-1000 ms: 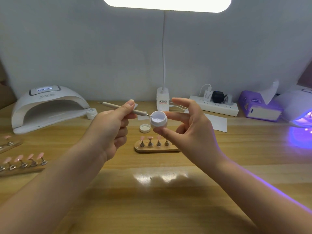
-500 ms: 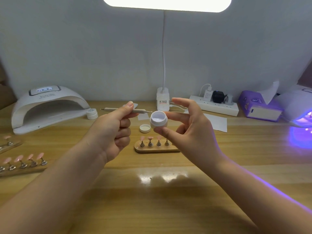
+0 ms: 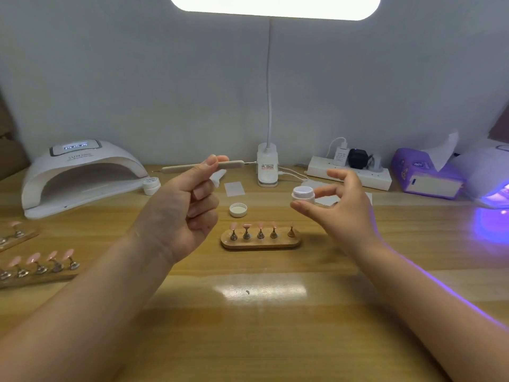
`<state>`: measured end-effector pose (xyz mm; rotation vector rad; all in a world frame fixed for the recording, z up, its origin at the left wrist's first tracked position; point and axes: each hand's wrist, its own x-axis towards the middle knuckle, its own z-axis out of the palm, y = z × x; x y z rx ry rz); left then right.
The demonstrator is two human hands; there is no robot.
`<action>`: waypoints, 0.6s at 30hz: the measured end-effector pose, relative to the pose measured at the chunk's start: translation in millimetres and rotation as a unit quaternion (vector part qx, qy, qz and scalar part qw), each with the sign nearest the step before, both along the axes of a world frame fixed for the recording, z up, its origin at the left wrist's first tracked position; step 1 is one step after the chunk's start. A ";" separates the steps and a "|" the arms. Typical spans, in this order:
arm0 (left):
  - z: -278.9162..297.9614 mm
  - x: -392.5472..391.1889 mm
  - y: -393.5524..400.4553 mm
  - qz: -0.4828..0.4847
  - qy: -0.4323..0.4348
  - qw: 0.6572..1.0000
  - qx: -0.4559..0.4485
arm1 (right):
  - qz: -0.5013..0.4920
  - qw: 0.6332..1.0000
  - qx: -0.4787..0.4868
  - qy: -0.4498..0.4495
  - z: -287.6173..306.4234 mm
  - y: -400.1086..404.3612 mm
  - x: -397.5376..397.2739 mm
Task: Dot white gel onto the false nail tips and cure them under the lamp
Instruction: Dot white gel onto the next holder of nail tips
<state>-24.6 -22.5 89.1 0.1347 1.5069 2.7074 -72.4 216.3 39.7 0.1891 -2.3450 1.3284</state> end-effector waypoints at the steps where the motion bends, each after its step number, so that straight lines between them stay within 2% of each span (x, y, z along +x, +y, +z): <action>1: -0.8 -0.6 -0.1 -0.001 0.005 1.000 -0.003 | -0.011 1.000 0.003 -0.016 -4.5 5.3 -3.4; 9: -22.5 -3.1 2.8 0.063 0.036 0.995 -0.063 | -0.058 0.993 0.075 -0.066 -25.3 19.1 -13.3; 18: -49.5 -8.8 2.5 0.157 0.030 0.984 -0.076 | -0.068 0.976 0.173 -0.110 -29.9 23.9 -16.4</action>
